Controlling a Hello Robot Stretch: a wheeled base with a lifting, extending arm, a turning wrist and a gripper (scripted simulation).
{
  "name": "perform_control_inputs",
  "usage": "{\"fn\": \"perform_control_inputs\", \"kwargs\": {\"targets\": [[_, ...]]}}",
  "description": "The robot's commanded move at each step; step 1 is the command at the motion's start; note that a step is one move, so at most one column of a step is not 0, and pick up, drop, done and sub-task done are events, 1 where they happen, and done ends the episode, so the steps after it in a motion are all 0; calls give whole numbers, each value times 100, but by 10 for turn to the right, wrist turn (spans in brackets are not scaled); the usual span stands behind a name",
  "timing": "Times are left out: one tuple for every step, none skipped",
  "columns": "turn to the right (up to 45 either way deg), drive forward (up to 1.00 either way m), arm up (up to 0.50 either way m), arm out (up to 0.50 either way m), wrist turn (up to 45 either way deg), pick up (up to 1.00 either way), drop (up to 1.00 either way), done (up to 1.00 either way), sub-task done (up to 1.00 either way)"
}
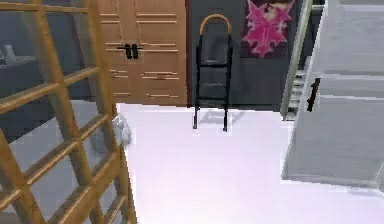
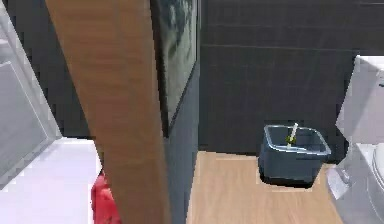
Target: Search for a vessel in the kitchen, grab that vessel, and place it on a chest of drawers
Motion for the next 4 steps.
{"fn": "perform_control_inputs", "kwargs": {"targets": [[0, 100, 0, 0, 0, 0, 0, 0, 0], [-60, 0, 0, 0, 0, 0, 0, 0, 0], [0, 20, 0, 0, 0, 0, 0, 0, 0], [-240, 0, 0, 0, 0, 0, 0, 0, 0]]}}
